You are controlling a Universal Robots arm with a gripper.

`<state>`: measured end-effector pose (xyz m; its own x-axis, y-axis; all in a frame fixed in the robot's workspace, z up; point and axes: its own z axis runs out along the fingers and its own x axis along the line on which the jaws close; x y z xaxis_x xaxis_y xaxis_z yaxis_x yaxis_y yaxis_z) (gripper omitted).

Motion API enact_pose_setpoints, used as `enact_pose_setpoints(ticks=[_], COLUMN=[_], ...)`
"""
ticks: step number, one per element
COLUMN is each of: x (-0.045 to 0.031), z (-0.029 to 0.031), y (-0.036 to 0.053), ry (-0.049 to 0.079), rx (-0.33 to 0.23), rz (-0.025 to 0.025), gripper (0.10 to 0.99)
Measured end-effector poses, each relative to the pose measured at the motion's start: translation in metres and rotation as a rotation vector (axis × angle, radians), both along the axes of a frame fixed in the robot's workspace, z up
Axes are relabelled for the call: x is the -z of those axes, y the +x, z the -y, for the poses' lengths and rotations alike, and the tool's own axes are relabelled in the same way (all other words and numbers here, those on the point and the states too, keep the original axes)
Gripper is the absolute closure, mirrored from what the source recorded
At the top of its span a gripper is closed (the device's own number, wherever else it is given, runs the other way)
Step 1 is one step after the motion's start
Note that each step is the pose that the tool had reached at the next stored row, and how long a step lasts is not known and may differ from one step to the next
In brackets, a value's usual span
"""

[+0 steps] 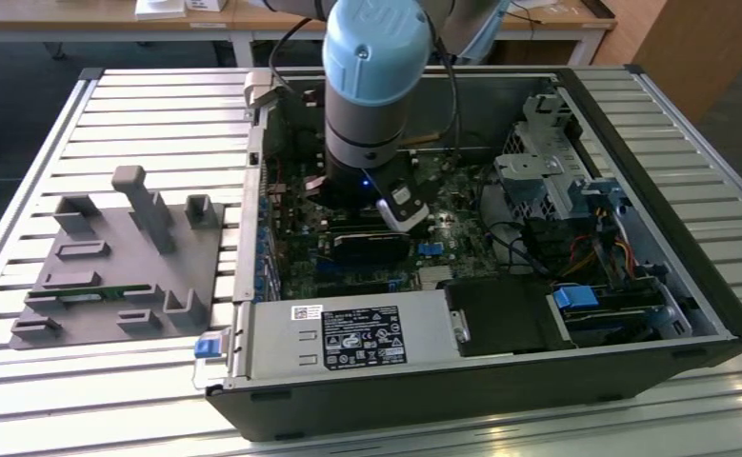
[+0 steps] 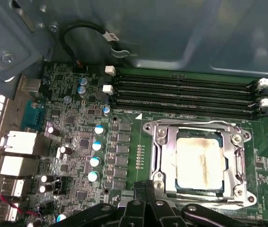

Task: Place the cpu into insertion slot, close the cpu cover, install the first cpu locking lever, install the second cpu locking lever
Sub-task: 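Install the second cpu locking lever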

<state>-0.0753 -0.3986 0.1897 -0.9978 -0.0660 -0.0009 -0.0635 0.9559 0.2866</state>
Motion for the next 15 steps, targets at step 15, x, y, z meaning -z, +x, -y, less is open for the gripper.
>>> enact_pose_setpoints(ticks=[15], x=[-0.0177], z=[-0.0003], y=[-0.0006], ry=[0.0], rx=[0.0], rz=[0.0], gripper=[0.98])
